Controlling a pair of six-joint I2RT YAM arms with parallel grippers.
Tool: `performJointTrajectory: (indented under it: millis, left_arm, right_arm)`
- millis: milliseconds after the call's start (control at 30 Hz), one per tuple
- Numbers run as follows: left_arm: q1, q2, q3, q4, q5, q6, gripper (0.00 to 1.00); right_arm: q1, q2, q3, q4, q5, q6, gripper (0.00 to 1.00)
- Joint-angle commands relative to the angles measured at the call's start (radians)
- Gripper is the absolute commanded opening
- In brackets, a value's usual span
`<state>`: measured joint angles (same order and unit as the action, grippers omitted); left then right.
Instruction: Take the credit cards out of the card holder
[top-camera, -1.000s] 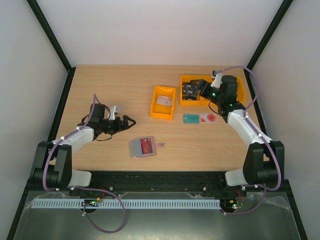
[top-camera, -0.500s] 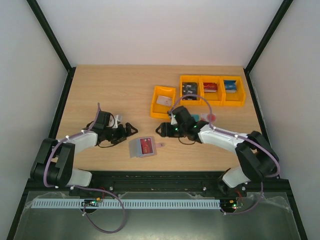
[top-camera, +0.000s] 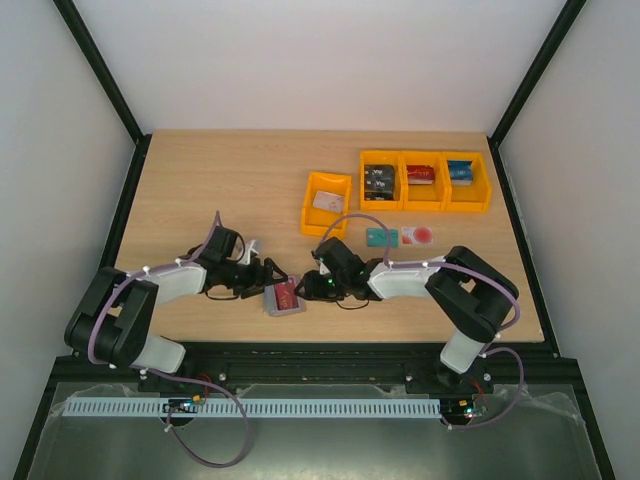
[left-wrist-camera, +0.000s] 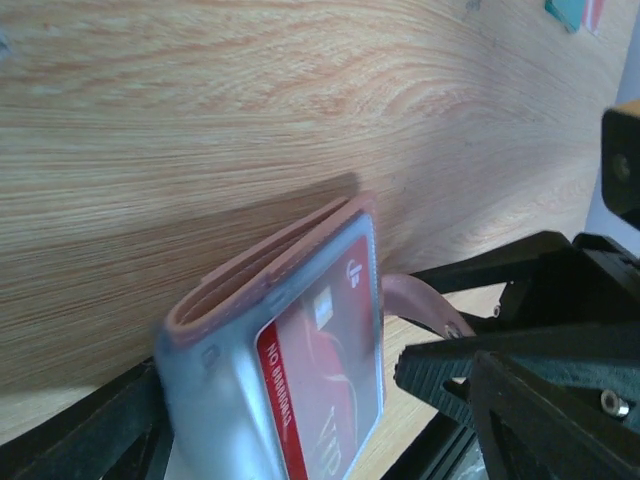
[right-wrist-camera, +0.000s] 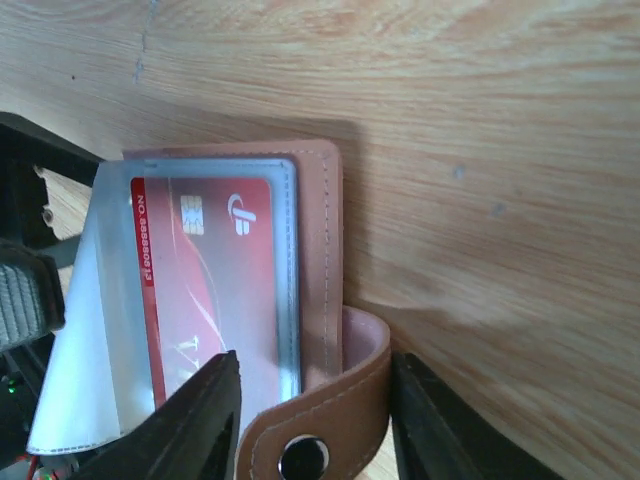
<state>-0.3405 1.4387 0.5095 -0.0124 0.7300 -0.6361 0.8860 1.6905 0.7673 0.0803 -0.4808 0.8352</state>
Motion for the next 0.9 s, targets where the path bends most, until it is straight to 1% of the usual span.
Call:
performJointTrajectory:
  millis: [0,67,100,233,300,367,467,533,600,633,767,867]
  left_arm:
    - [-0.009,0.03,-0.024,-0.033,-0.027,0.012,0.77]
    - [-0.009,0.033,-0.016,-0.041,-0.041,0.021,0.64]
    - [-0.009,0.036,-0.012,-0.044,-0.044,0.025,0.59]
    - [-0.009,0.042,-0.007,-0.046,-0.04,0.032,0.31]
    - [-0.009,0.039,-0.002,-0.038,-0.017,0.042,0.16]
    - [-0.009,0.033,0.015,-0.029,0.012,0.068,0.03]
    - [-0.006,0.013,0.088,-0.065,0.043,0.152,0.02]
    - [-0.001,-0.008,0.18,-0.128,0.059,0.255,0.02]
    - [0.0,-0.019,0.286,-0.226,0.088,0.379,0.02]
    - [-0.001,-0.02,0.342,-0.282,0.105,0.449,0.02]
    - [0.0,-0.014,0.591,-0.597,0.179,0.77,0.02]
    - [-0.001,-0.023,0.748,-0.788,0.27,0.97,0.02]
  right_arm:
    - [0.003,0.041,-0.024,0.112,-0.006,0.066,0.38]
    - [0.002,0.05,-0.023,0.127,-0.006,0.073,0.33]
    - [0.003,0.053,-0.023,0.133,-0.01,0.076,0.32]
    - [0.002,0.048,-0.011,0.111,0.001,0.056,0.32]
    - [0.001,0.04,-0.017,0.113,0.003,0.051,0.32]
    - [-0.005,0.031,-0.02,0.122,-0.015,0.037,0.32]
    - [-0.028,-0.026,-0.031,0.126,-0.027,-0.015,0.34]
    - [-0.055,-0.105,-0.056,0.149,-0.034,-0.056,0.38]
    - [-0.086,-0.205,-0.08,0.163,-0.048,-0.117,0.43]
    - [-0.101,-0.254,-0.089,0.163,-0.055,-0.153,0.47]
    - [-0.145,-0.417,-0.106,0.166,-0.132,-0.276,0.7]
    - [-0.171,-0.468,-0.089,0.194,-0.225,-0.319,0.8]
